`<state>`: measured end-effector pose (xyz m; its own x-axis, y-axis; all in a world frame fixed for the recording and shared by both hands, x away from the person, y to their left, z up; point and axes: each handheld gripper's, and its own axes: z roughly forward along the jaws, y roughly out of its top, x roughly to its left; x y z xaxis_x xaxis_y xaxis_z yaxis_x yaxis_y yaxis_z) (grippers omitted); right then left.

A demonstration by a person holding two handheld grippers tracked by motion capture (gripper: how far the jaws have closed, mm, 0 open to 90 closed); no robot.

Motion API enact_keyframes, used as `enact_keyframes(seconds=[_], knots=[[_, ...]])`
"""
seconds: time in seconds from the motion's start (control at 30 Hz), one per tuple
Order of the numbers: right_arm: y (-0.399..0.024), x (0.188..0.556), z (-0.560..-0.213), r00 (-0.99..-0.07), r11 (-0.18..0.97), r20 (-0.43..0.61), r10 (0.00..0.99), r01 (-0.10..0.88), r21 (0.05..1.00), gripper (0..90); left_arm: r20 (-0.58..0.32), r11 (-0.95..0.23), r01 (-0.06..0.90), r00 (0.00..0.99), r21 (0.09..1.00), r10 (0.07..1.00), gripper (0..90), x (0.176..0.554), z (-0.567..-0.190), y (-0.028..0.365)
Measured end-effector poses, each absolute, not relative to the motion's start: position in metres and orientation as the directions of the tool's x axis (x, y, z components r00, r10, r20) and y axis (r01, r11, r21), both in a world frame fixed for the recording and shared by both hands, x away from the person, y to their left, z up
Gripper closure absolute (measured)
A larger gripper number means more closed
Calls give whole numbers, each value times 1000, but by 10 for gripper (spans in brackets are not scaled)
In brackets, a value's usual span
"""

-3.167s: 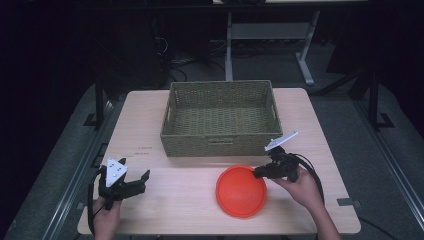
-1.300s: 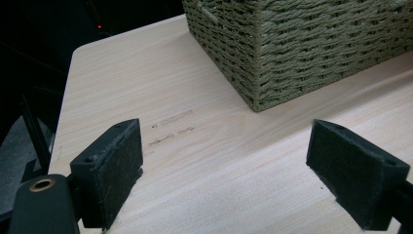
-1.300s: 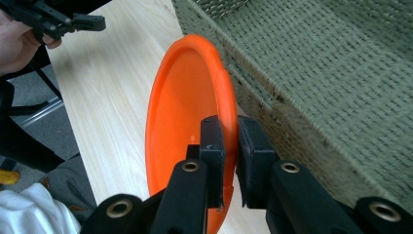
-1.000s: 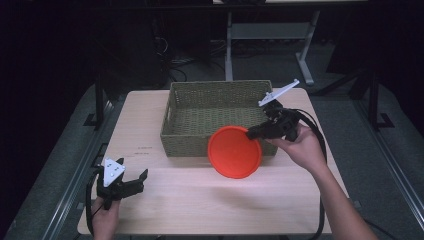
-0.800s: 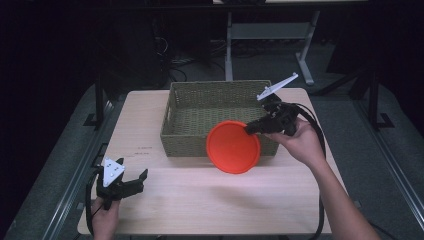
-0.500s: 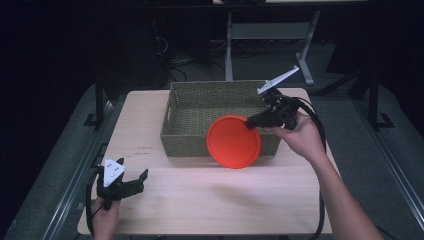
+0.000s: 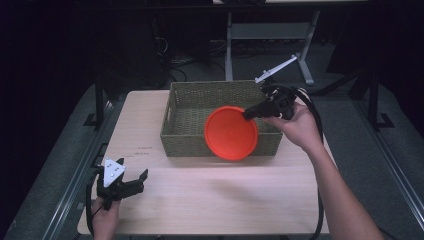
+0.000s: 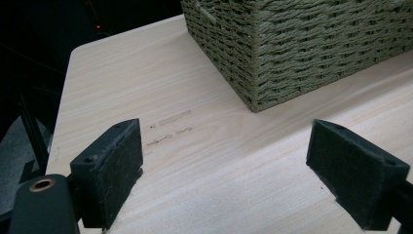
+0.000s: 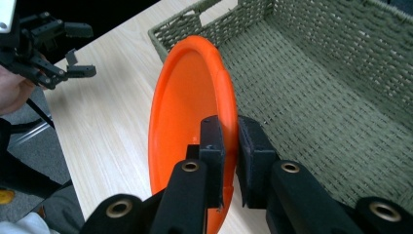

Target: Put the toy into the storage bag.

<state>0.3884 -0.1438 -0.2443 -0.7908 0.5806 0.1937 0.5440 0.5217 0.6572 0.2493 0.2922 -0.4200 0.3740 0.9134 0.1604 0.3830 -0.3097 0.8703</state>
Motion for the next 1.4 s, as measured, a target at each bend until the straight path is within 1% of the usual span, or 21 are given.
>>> enact_keyframes(seconds=[0.4, 0.6, 1.03, 1.4], knots=[[-140, 401, -234, -784, 517, 188, 591, 547, 658, 818, 158, -305, 382, 371, 872, 915, 128, 249, -420, 293], [-140, 412, -228, -767, 506, 182, 615, 561, 655, 818, 163, -315, 388, 377, 866, 912, 128, 249, -419, 292], [-143, 429, -224, -740, 487, 178, 648, 583, 650, 818, 158, -307, 386, 372, 870, 914, 128, 249, -420, 293], [-148, 442, -225, -705, 451, 198, 682, 617, 645, 818, 155, -305, 388, 373, 870, 915, 128, 248, -420, 294]])
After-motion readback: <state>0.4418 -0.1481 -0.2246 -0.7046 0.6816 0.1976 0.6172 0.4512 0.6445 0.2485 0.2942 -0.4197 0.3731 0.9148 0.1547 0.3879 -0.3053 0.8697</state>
